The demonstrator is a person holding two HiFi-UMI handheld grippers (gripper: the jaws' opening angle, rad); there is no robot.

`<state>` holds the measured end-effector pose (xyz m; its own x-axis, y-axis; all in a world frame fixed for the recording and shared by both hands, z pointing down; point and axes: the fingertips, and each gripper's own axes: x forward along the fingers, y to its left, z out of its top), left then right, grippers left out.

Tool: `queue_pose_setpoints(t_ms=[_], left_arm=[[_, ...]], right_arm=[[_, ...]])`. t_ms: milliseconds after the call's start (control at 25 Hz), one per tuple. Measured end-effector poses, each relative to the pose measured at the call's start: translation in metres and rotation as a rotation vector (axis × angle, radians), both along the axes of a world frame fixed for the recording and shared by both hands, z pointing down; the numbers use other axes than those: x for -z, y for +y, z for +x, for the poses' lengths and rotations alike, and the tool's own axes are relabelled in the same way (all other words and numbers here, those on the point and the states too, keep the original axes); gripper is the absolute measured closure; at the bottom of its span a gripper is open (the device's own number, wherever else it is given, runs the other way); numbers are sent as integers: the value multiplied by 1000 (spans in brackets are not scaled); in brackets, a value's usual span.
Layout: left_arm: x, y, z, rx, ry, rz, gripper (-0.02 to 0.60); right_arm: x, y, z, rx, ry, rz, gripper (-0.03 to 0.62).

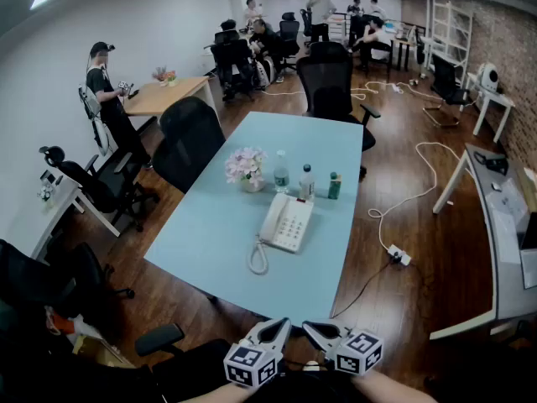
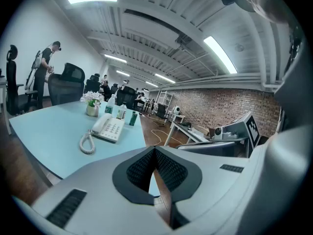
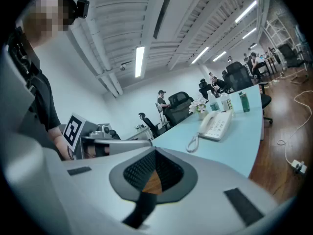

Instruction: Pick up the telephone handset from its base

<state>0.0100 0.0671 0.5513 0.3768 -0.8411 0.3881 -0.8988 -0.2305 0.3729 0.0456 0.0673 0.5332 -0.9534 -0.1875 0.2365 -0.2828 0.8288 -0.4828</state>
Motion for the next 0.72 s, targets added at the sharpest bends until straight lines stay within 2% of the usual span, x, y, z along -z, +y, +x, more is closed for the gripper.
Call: queue_pose_setpoints(t_ms=[400,720], left_arm=[[16,-87,-71,-9,3,52,581],[12,-157,-118,-109,4,22,581]], right_arm=[[4,-86,-47,-85,12,43,579],[13,-149,-79,-249,30,38,579]])
